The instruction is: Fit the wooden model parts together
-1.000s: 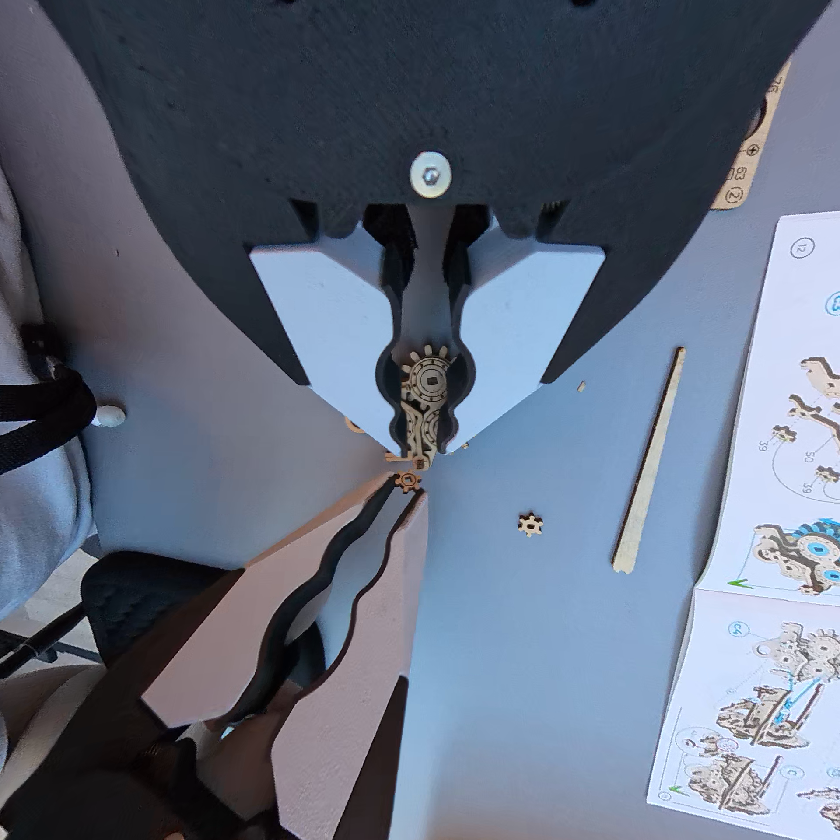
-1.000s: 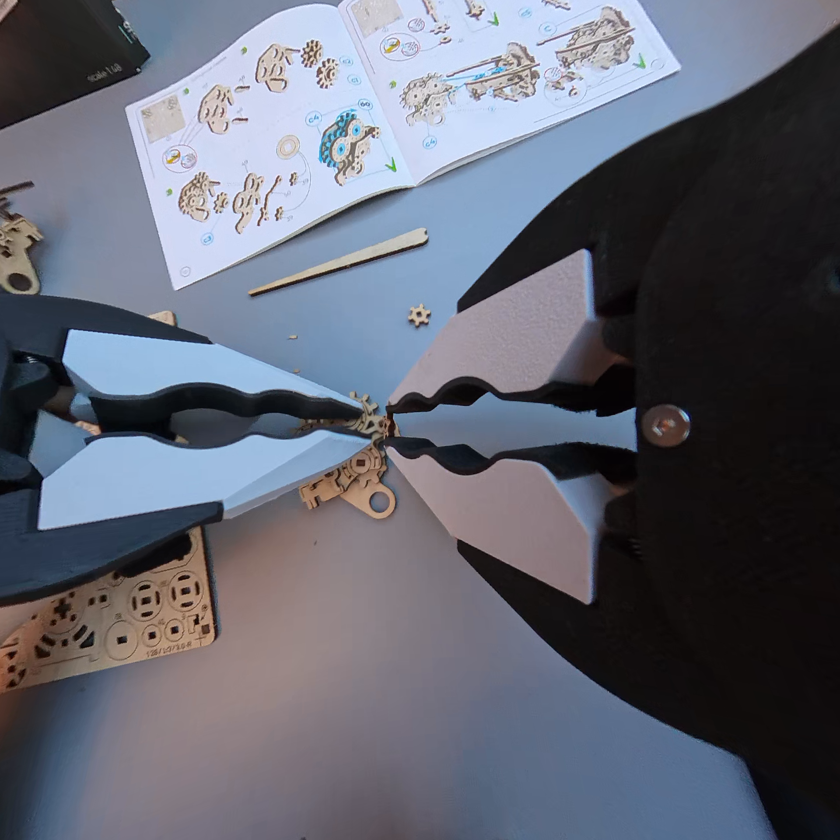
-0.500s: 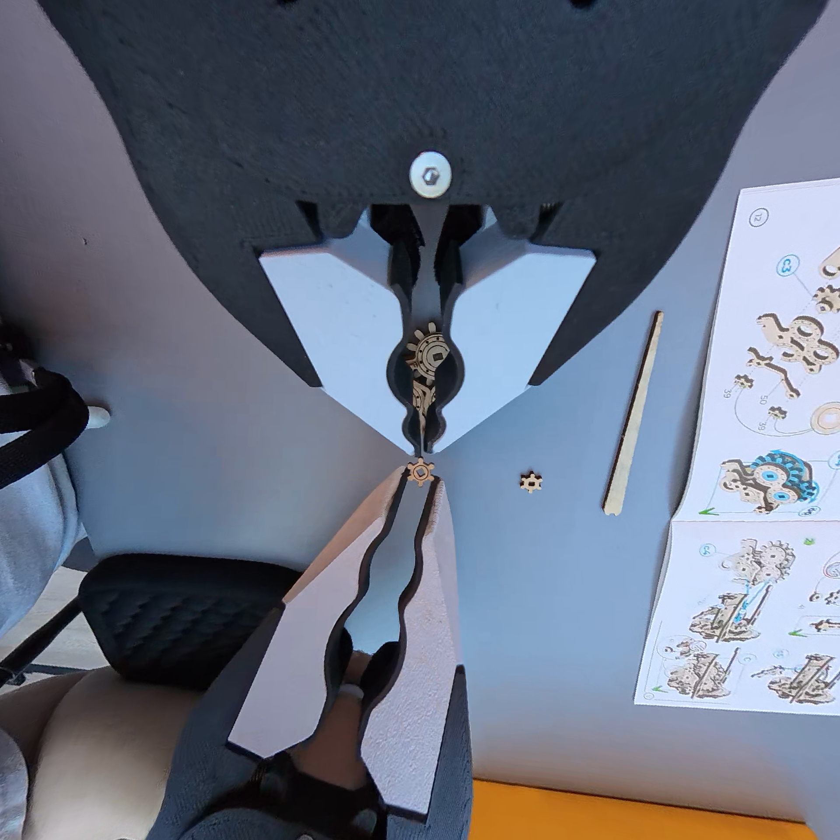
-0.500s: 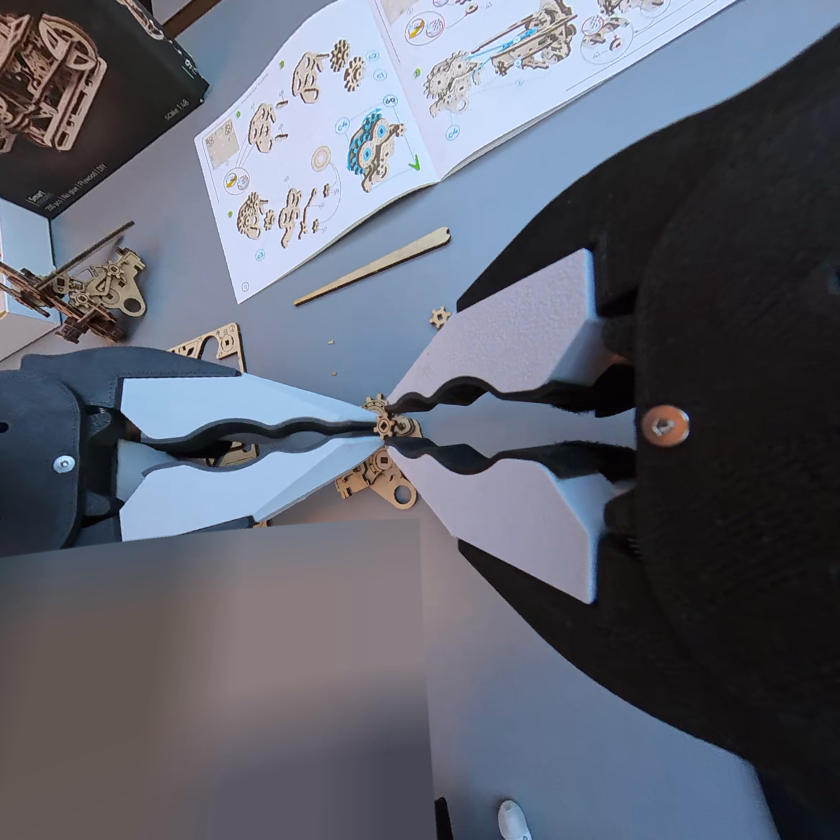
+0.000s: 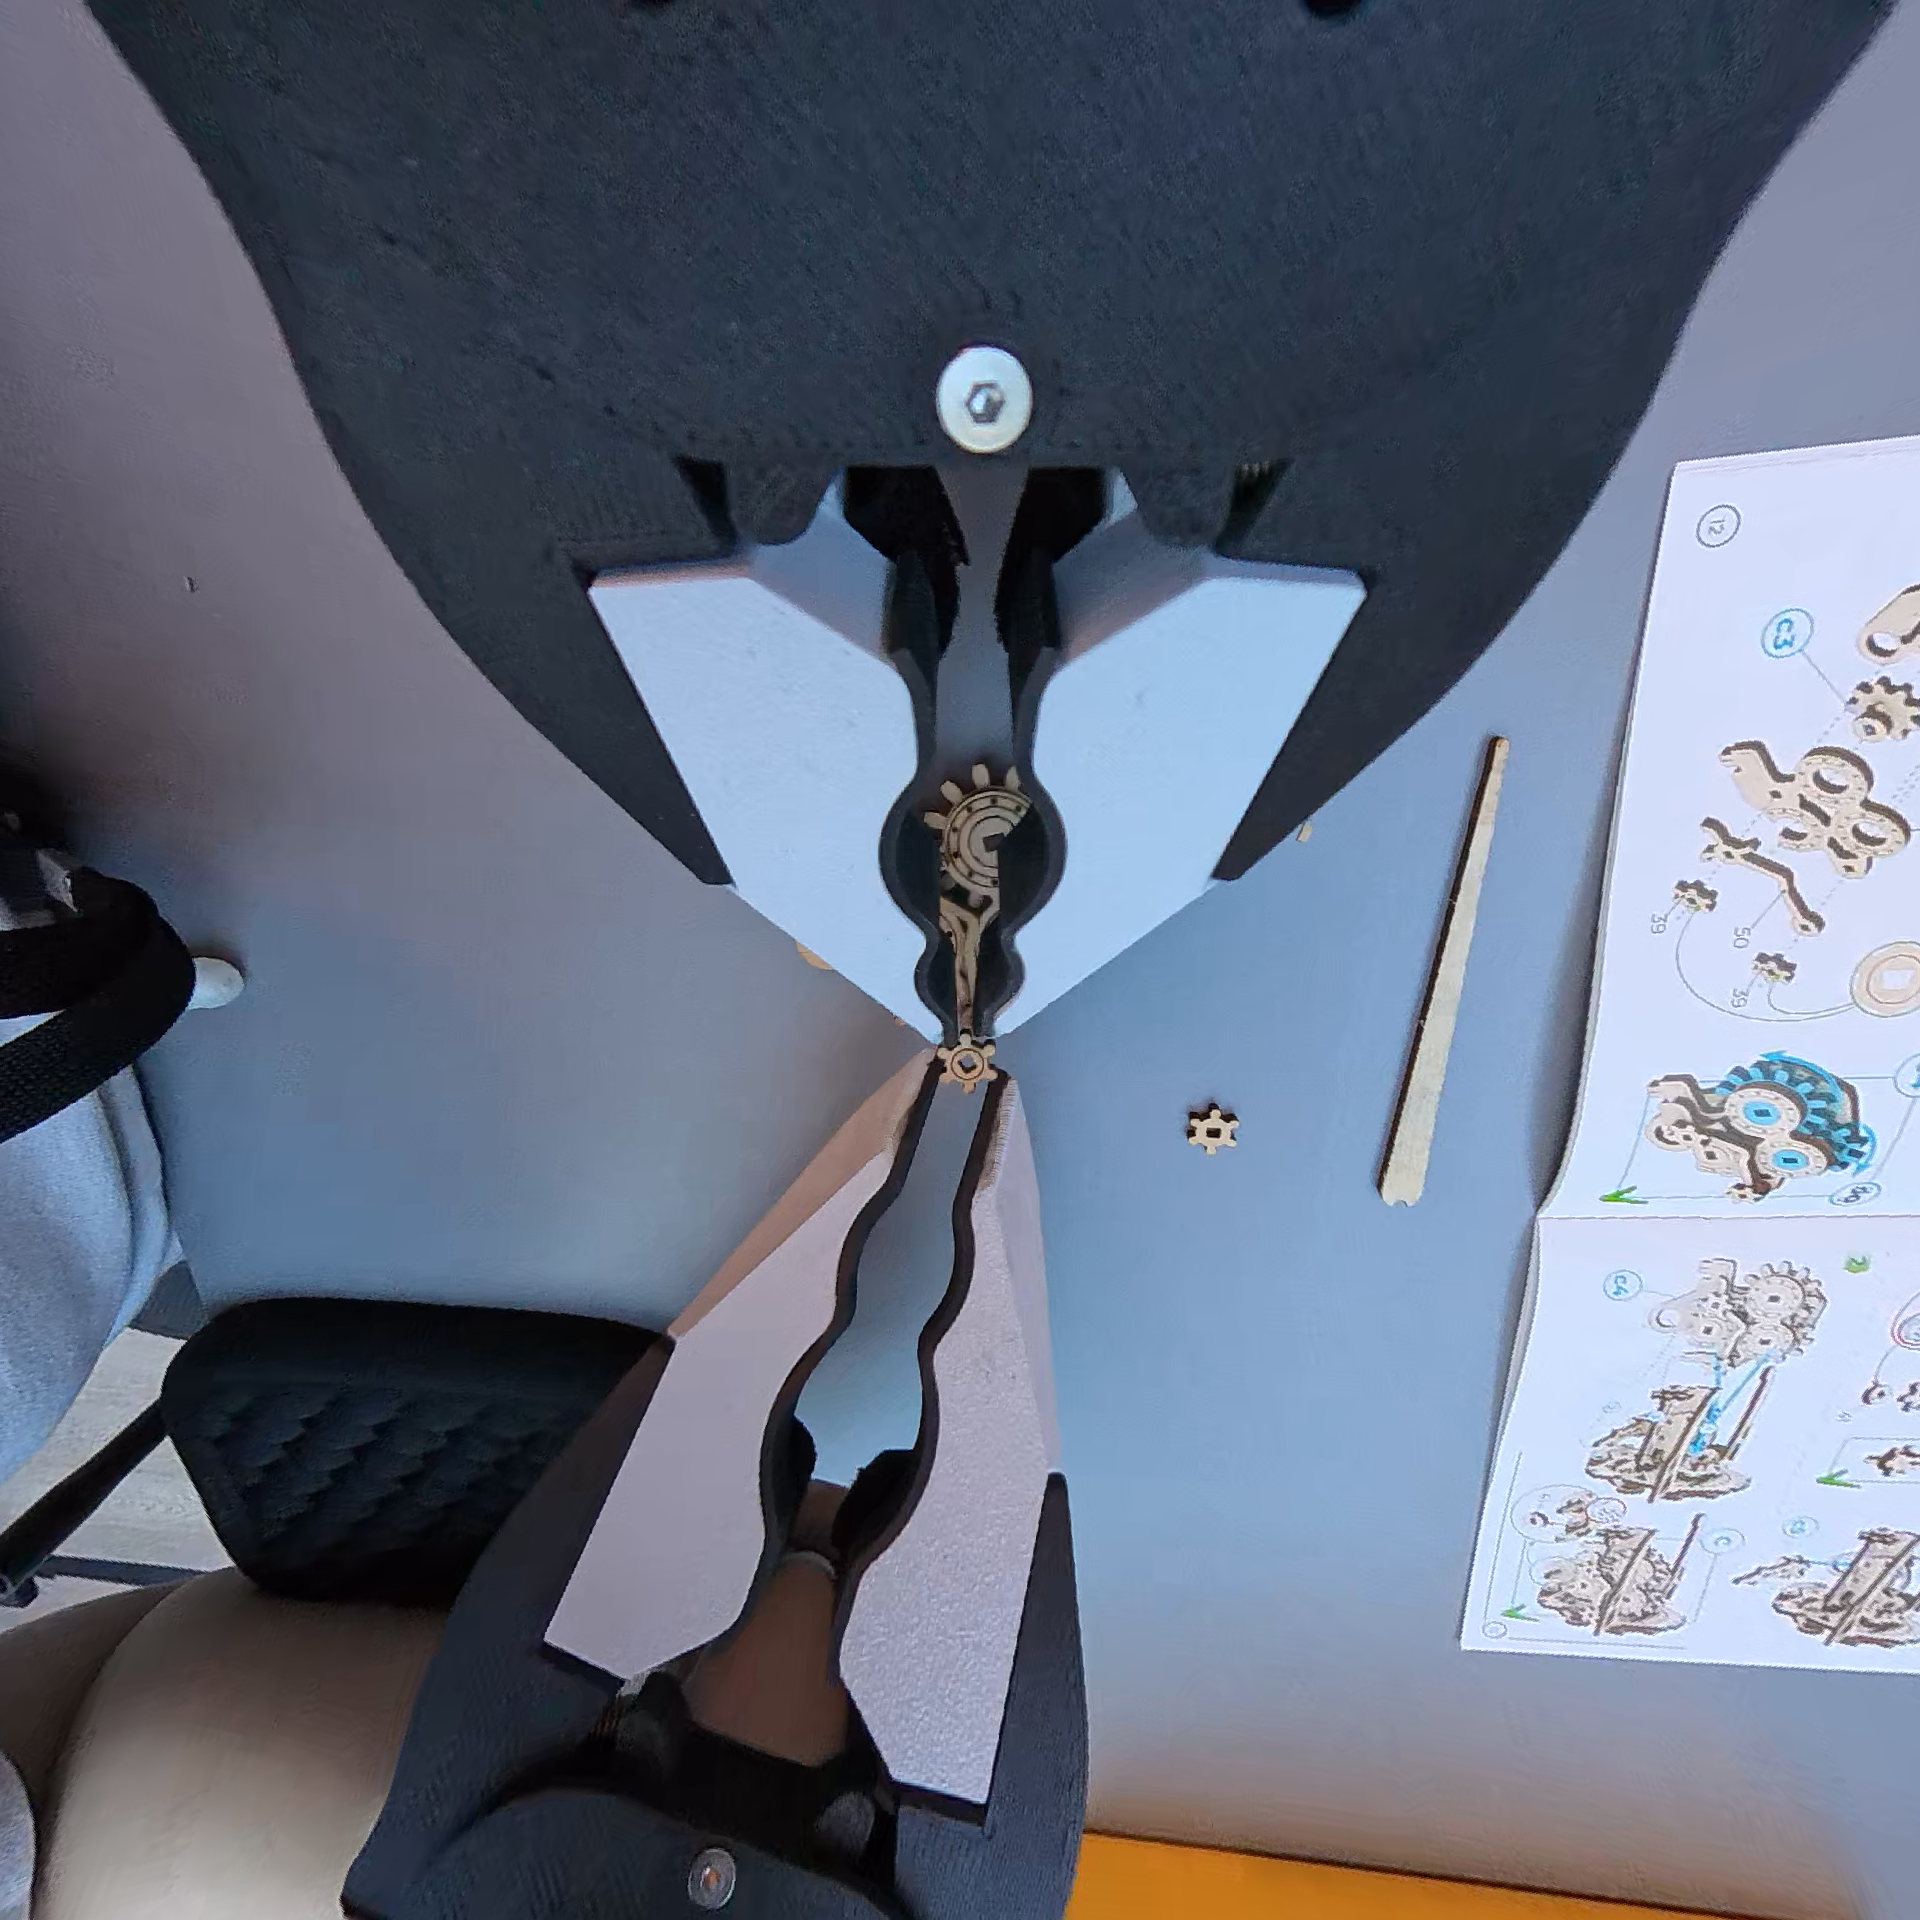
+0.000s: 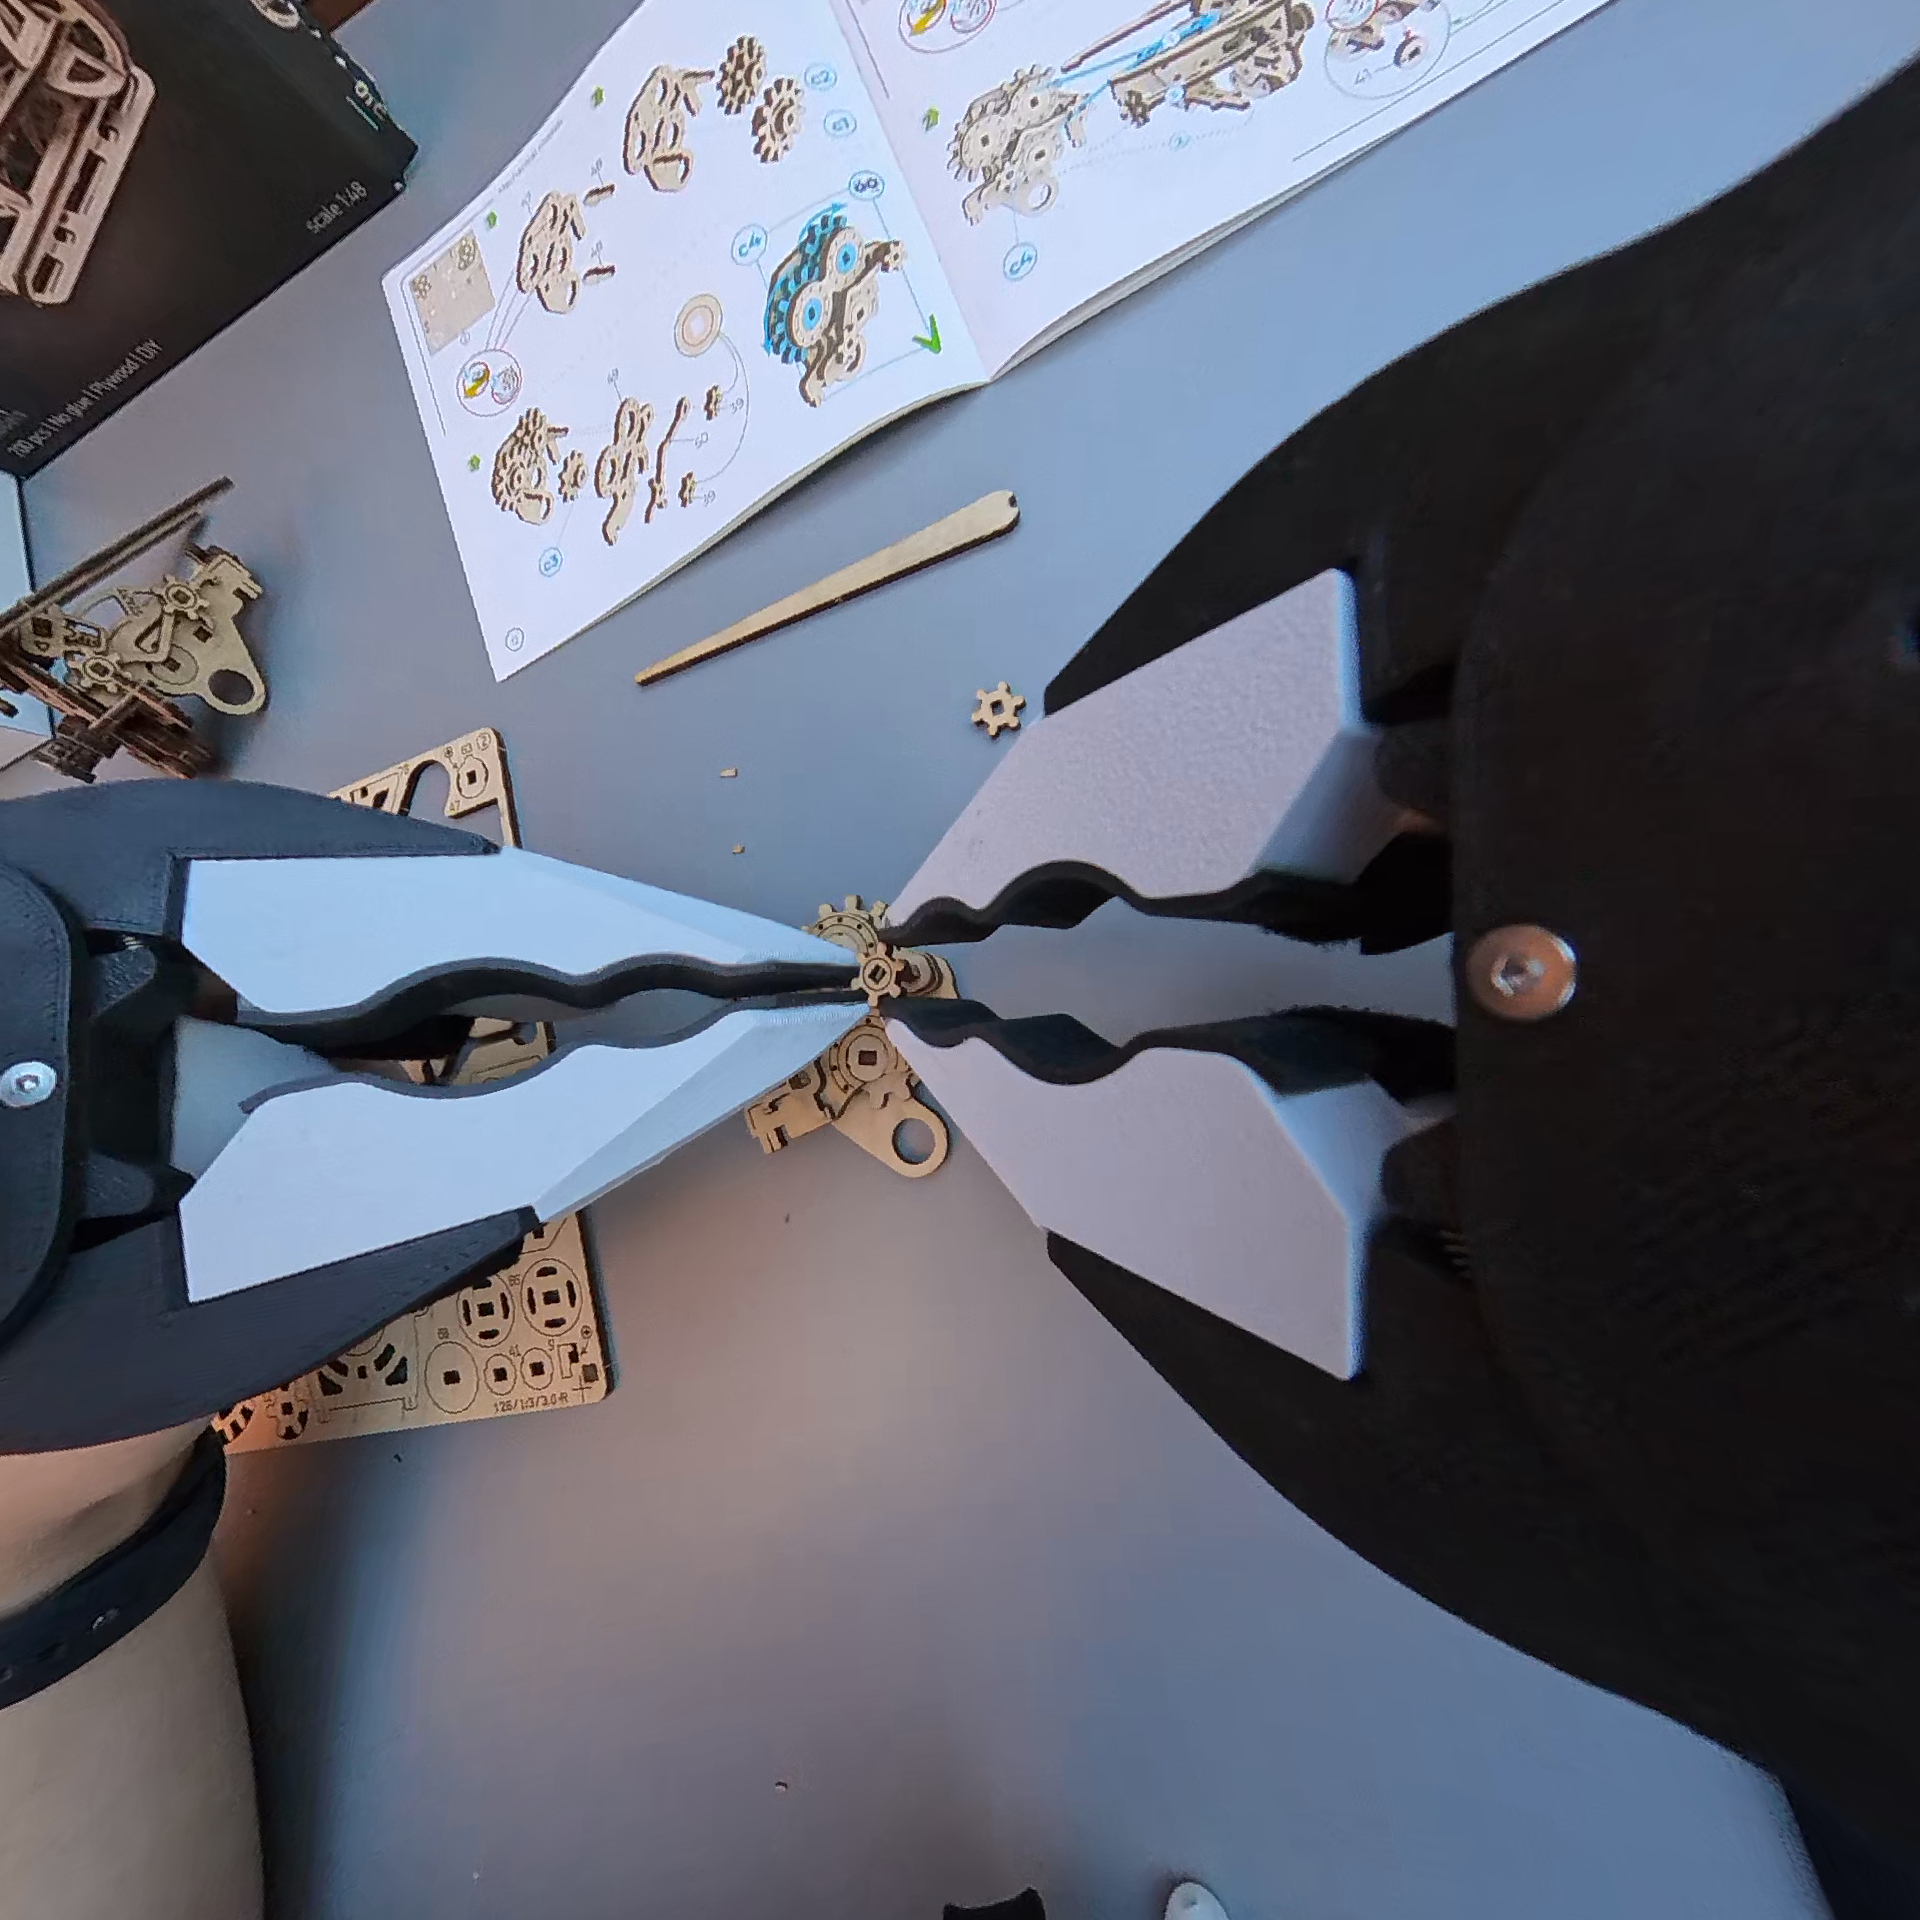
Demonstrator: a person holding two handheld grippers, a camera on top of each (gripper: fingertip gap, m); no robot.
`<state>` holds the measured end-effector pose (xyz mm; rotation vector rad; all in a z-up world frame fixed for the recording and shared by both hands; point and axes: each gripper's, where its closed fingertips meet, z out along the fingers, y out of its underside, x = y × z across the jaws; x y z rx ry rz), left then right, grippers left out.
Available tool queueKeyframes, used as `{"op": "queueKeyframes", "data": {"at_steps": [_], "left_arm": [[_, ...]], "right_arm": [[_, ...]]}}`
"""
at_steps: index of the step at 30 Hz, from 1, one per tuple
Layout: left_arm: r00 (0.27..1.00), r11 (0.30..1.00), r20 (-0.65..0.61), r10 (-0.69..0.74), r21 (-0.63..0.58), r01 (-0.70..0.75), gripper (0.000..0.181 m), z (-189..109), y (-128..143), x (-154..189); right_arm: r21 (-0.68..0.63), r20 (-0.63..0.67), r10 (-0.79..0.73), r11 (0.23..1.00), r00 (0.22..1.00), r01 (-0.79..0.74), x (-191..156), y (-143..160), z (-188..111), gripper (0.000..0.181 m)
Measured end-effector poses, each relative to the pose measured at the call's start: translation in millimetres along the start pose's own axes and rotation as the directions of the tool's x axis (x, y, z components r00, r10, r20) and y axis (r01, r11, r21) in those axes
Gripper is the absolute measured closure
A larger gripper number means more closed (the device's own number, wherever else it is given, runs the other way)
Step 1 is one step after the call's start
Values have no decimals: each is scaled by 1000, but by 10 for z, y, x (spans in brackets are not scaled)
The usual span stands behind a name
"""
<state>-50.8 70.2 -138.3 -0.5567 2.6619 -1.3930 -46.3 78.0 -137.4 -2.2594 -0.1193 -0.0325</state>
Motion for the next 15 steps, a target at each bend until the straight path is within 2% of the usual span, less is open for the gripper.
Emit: {"op": "queueKeyframes", "data": {"at_steps": [6,12,15], "left_arm": [[1000,1000,7,2,-13,-1,181,6,24,-14],[998,997,-3,65,-39,-65,181,42,77,10],[995,995,-19,94,-44,-94,181,50,91,29]], "right_arm": [[-15,-22,42,999,999,-42,3,16,24,173],[-56,-93,-19,998,995,14,-26,64,44,172],[-56,-84,-20,998,996,15,-42,79,48,171]]}}
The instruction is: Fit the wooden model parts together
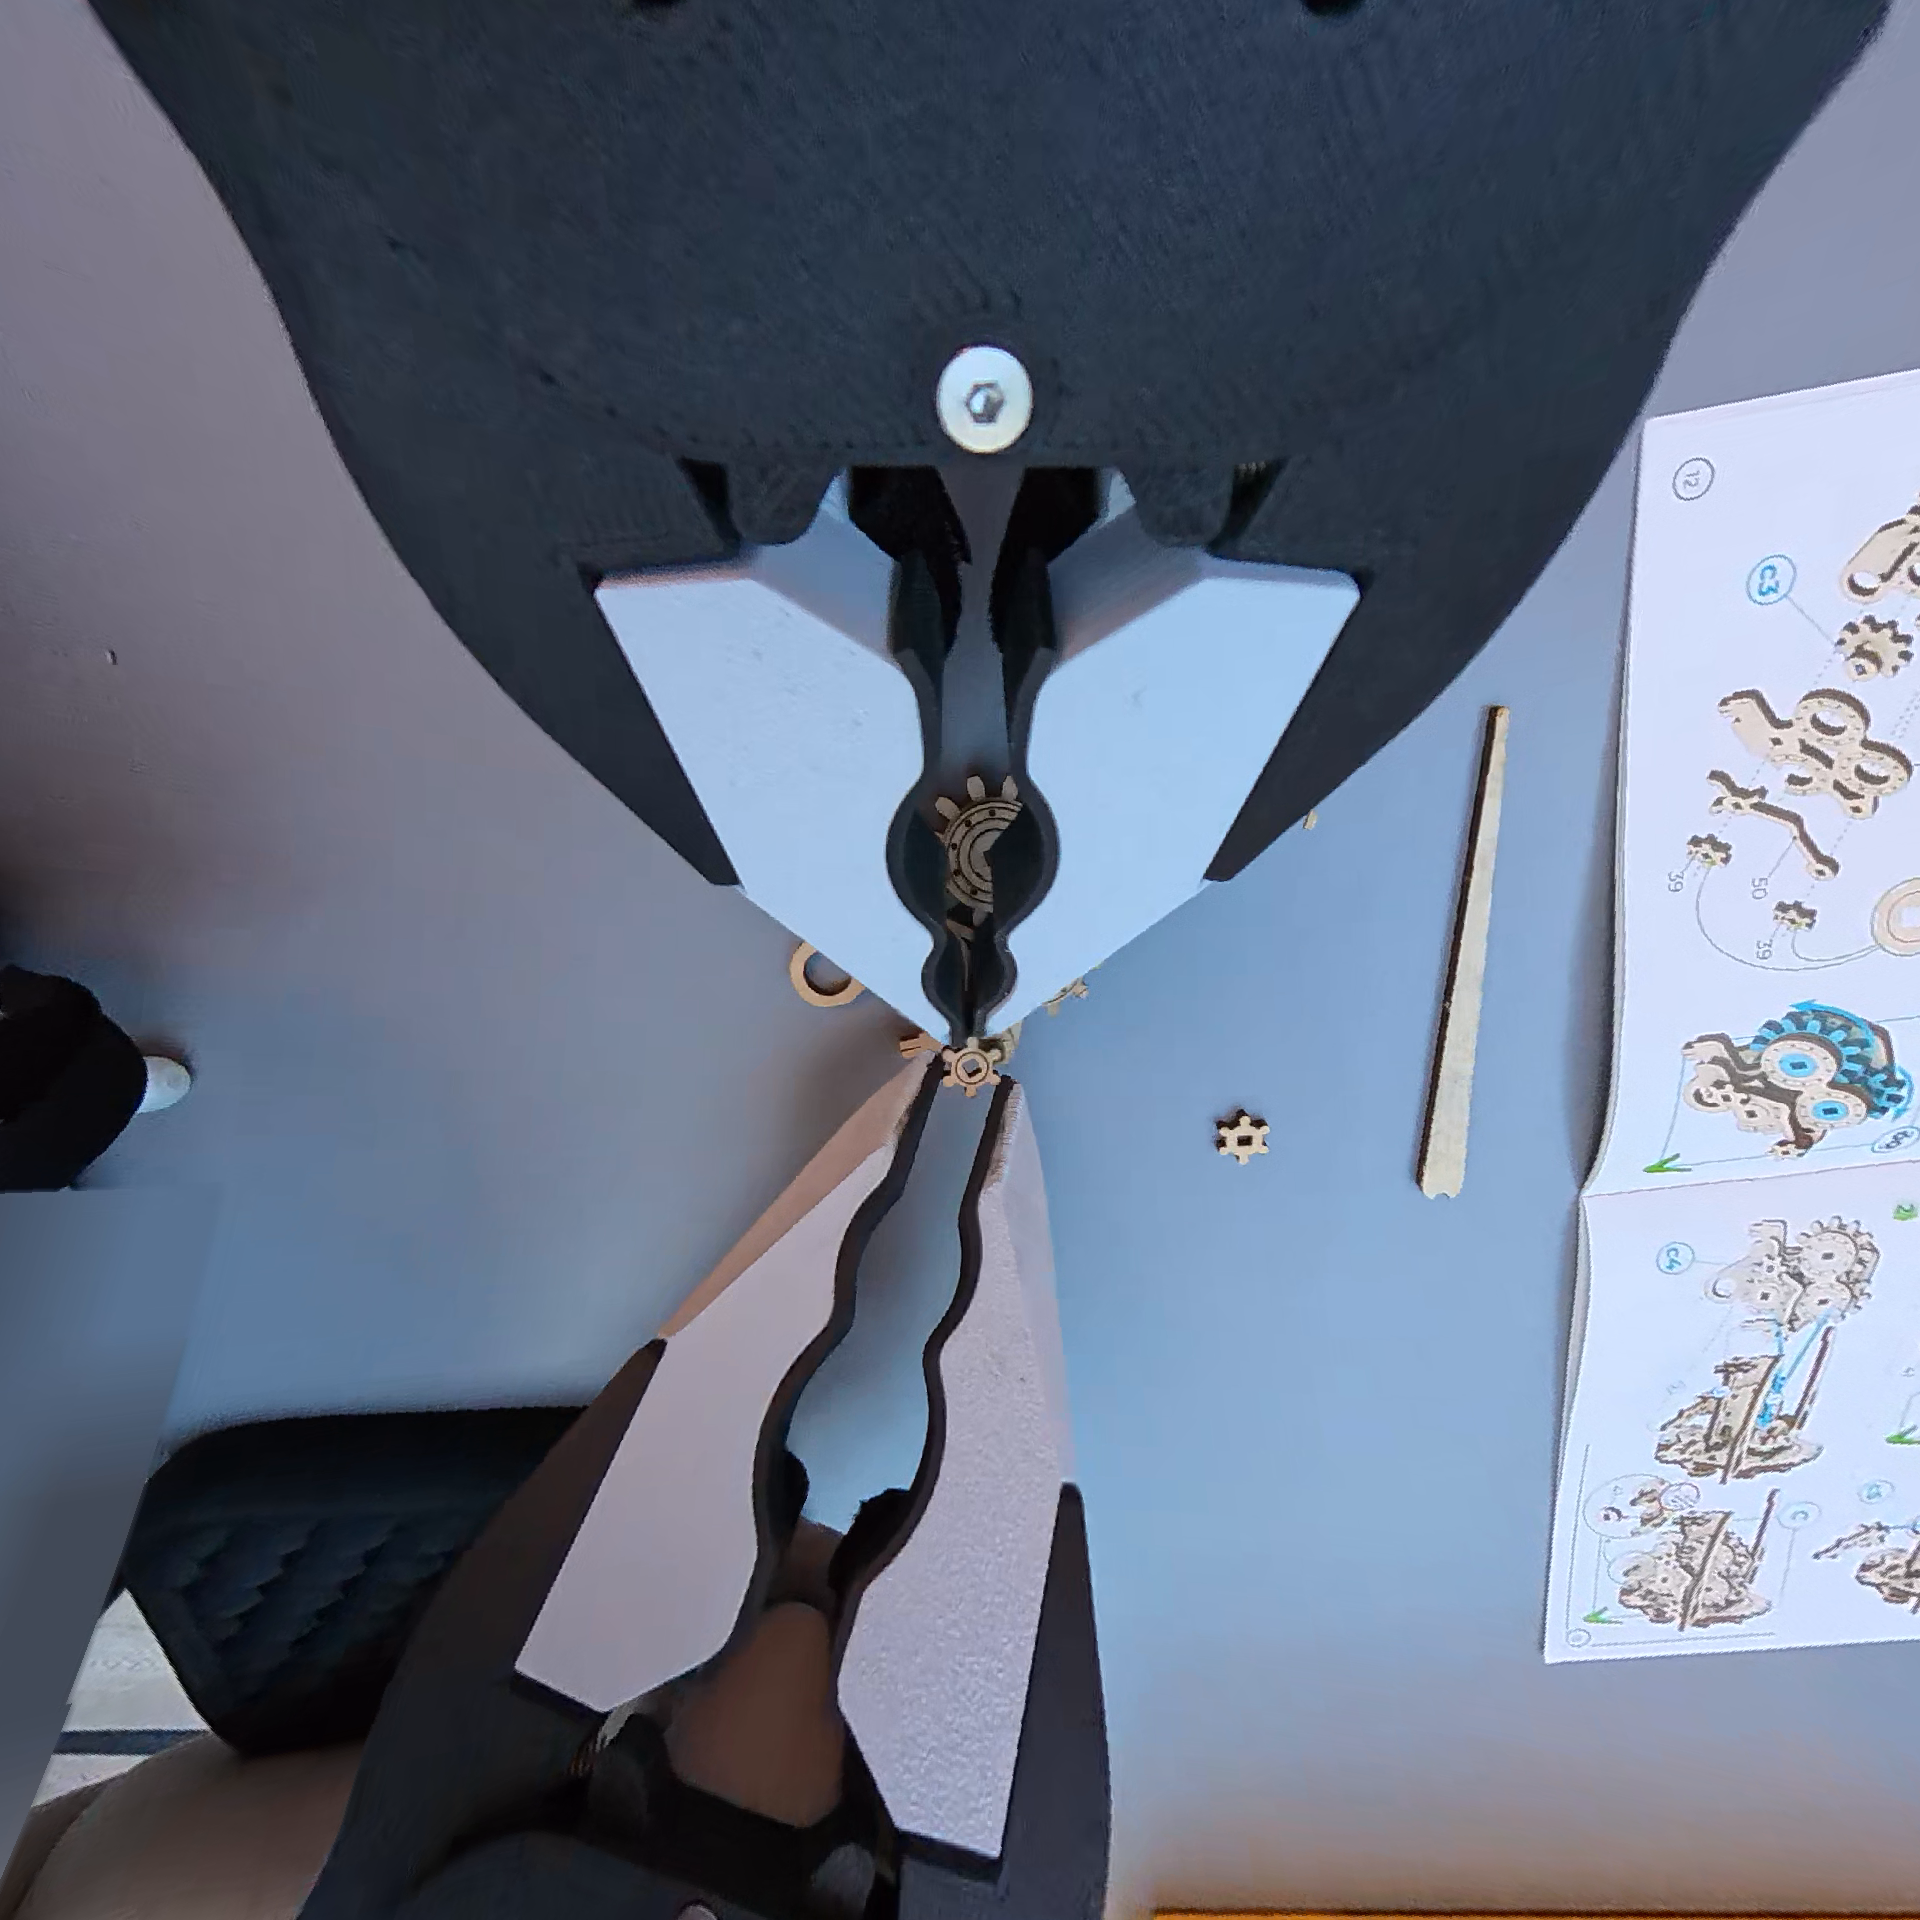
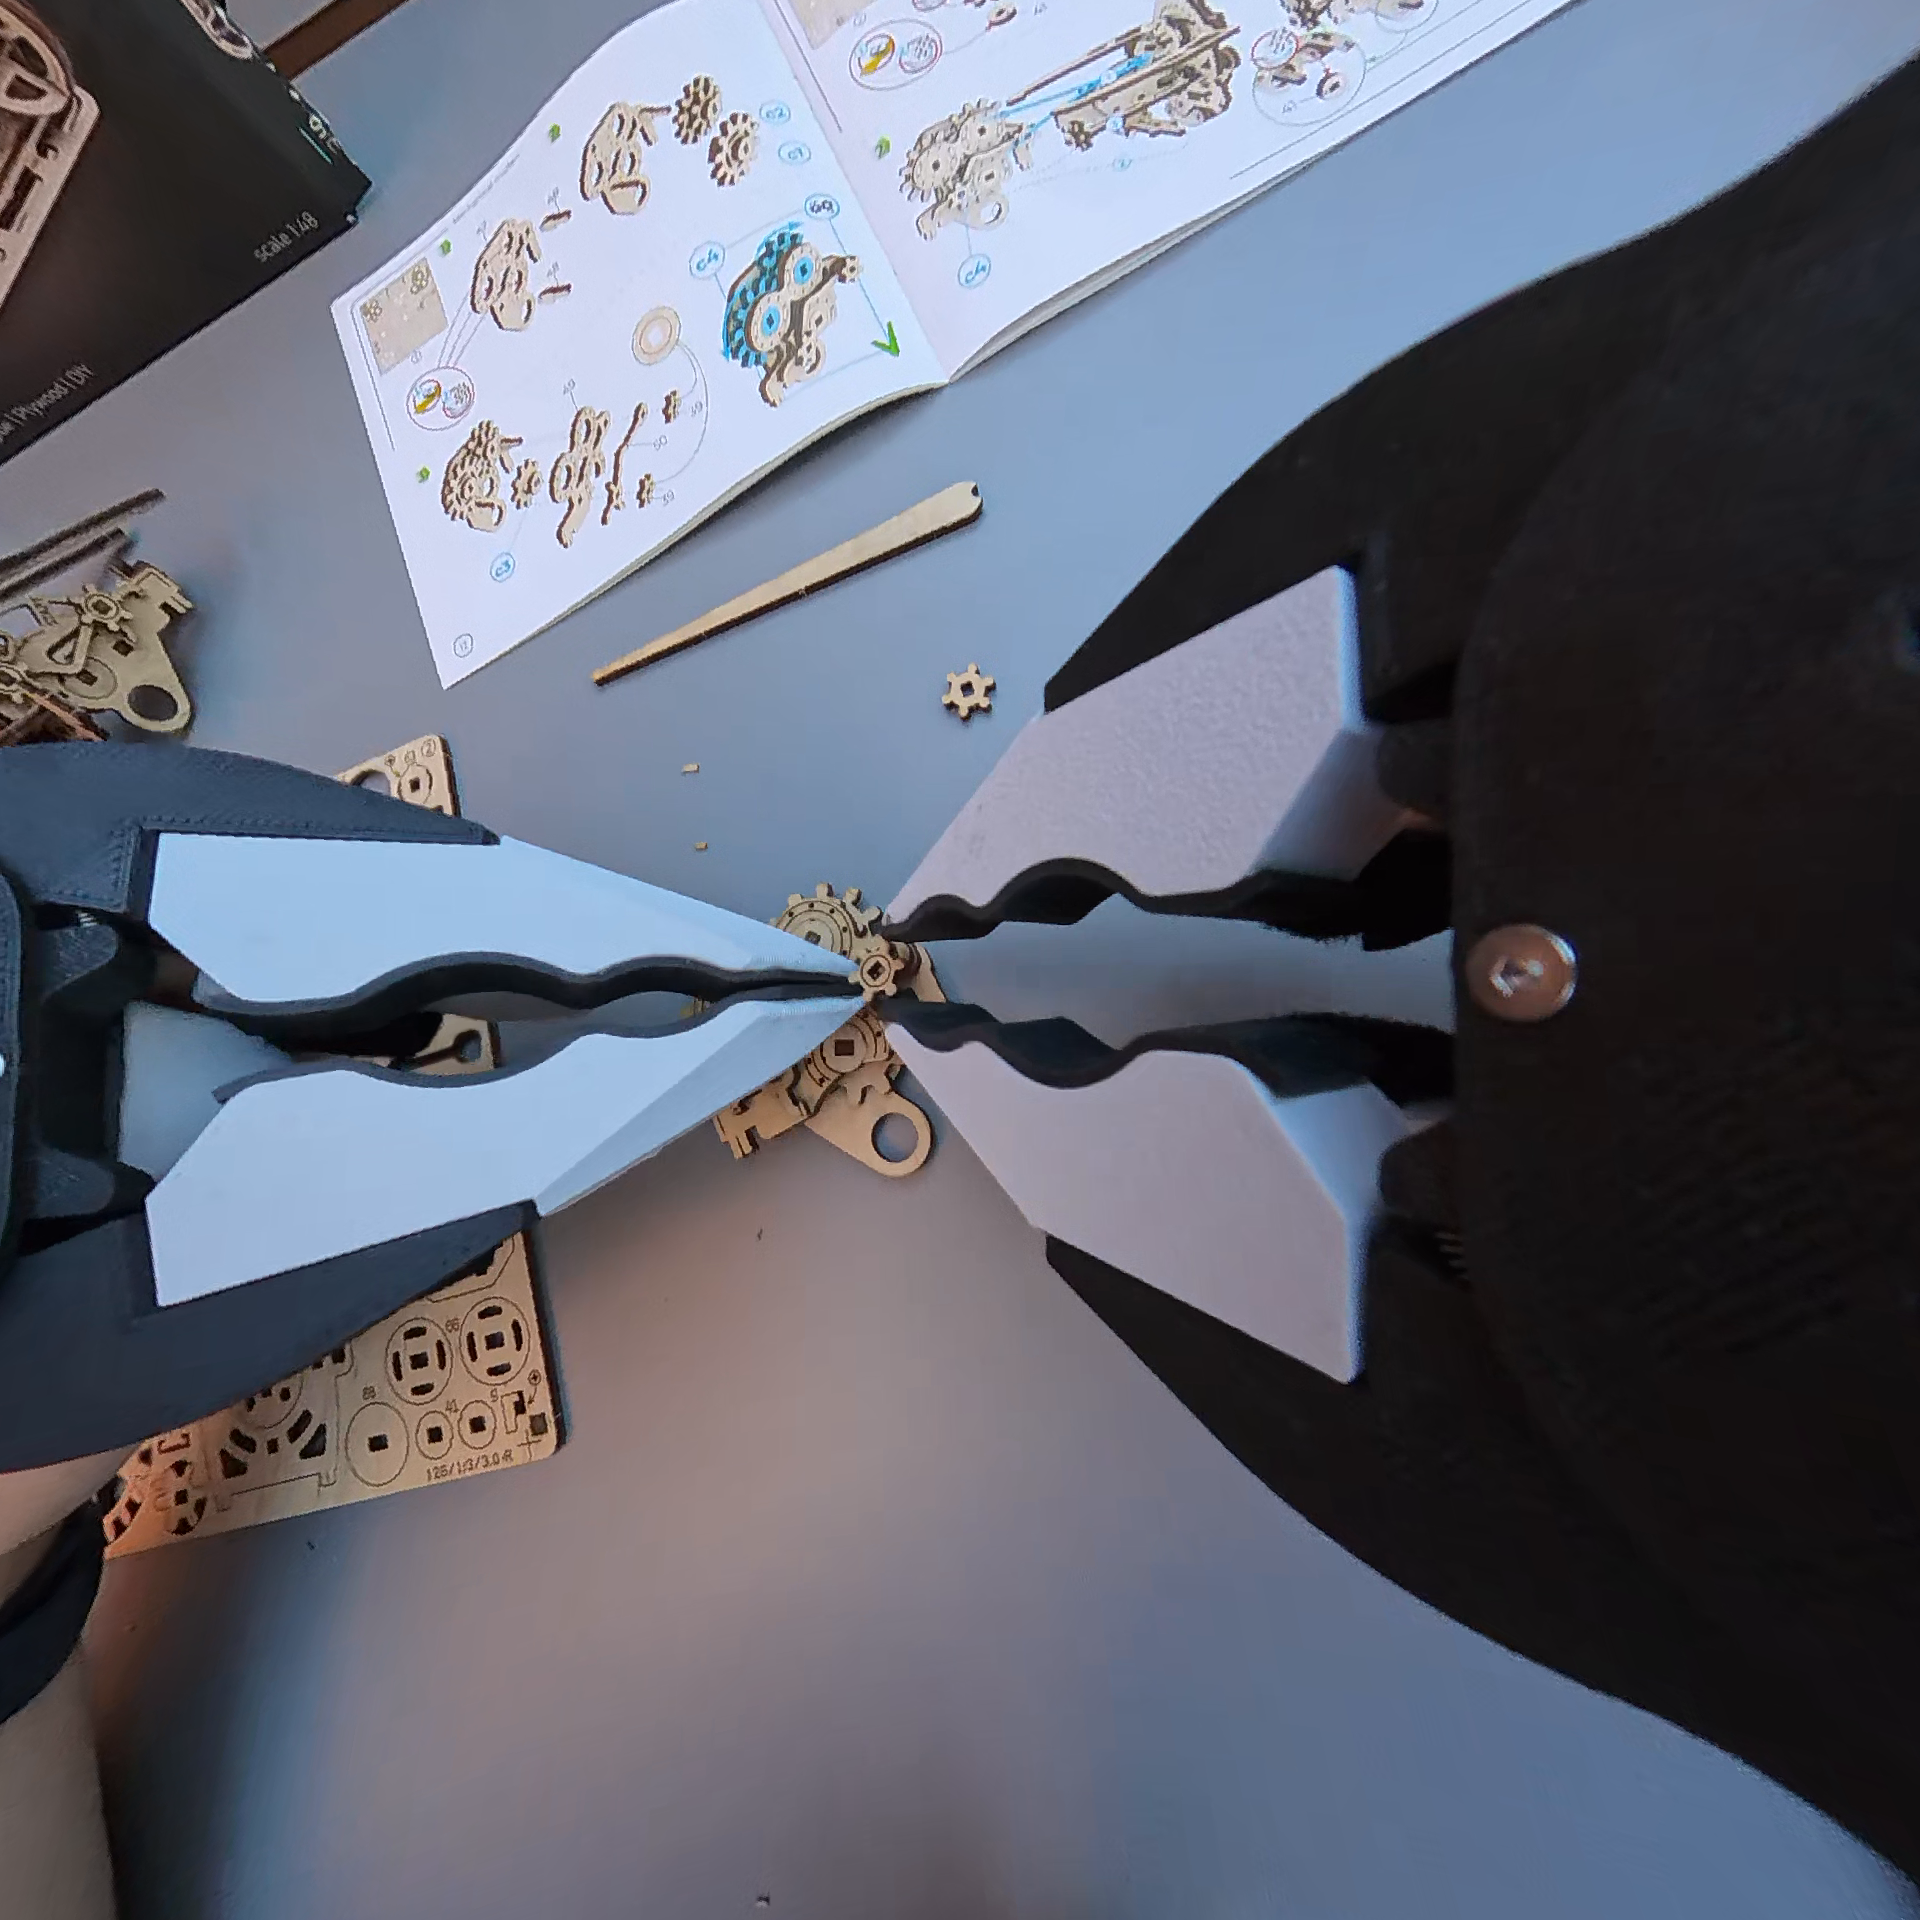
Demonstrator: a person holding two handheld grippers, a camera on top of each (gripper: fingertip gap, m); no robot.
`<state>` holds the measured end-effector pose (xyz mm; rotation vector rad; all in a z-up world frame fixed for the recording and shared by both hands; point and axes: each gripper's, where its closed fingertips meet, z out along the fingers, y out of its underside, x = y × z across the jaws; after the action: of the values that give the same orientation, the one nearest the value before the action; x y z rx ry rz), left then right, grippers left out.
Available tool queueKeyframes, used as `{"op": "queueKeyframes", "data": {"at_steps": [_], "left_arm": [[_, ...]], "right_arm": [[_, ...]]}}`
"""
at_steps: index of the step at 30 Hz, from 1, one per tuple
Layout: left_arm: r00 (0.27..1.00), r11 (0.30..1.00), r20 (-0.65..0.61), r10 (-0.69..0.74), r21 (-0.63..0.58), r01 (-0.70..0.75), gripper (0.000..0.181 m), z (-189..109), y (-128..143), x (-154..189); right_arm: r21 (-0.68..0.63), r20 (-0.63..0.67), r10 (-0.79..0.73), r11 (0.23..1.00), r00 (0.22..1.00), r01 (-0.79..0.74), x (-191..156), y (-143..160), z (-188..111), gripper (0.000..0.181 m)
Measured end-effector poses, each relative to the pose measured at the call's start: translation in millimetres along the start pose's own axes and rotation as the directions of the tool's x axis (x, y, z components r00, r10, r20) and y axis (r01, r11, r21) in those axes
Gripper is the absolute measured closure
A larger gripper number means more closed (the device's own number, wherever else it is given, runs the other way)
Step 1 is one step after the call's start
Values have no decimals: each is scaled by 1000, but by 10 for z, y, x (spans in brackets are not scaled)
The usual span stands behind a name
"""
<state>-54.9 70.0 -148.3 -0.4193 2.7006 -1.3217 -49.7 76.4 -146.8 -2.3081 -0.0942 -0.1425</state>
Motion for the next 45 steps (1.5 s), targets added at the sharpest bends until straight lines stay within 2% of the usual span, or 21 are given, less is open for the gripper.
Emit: {"op": "queueKeyframes", "data": {"at_steps": [3,12,16,18,23,26,28,32,36,41,43,45], "left_arm": [[1000,1000,10,28,-4,-28,181,-12,-5,-17],[996,995,4,93,-25,-93,181,-25,22,-36],[994,994,-11,108,-22,-109,181,-9,11,-27],[993,994,-25,111,-18,-112,181,-1,4,-15],[994,994,-35,105,-25,-106,181,3,13,-24],[995,995,-9,98,-8,-98,181,-53,-15,-55],[995,995,14,97,4,-97,181,-131,-42,-85],[996,997,56,72,-3,-72,181,-262,4,-143],[995,998,79,61,-23,-59,181,-298,86,-191],[997,1000,81,21,16,-22,181,-283,46,-237],[995,999,97,-11,37,8,168,-263,40,-297],[996,997,86,-19,76,13,163,-236,-5,-295]], "right_arm": [[28,29,10,1000,1000,-11,-7,-34,-14,166],[49,14,-46,998,999,45,26,-33,-11,167],[46,-7,-69,997,998,69,67,-31,-29,172],[49,1,-81,996,997,81,68,-21,-36,180],[96,88,-19,995,996,10,48,-46,-57,177],[115,56,12,993,998,-18,242,-49,-86,177],[104,73,52,993,996,-60,358,-39,-46,175],[71,144,60,995,988,-71,299,-71,111,164],[-14,85,-16,1000,996,17,323,73,237,167],[-3,135,19,1000,991,-19,283,64,269,175],[-4,123,27,1000,992,-26,320,75,244,175],[48,112,2,999,994,-8,334,-7,148,176]]}}
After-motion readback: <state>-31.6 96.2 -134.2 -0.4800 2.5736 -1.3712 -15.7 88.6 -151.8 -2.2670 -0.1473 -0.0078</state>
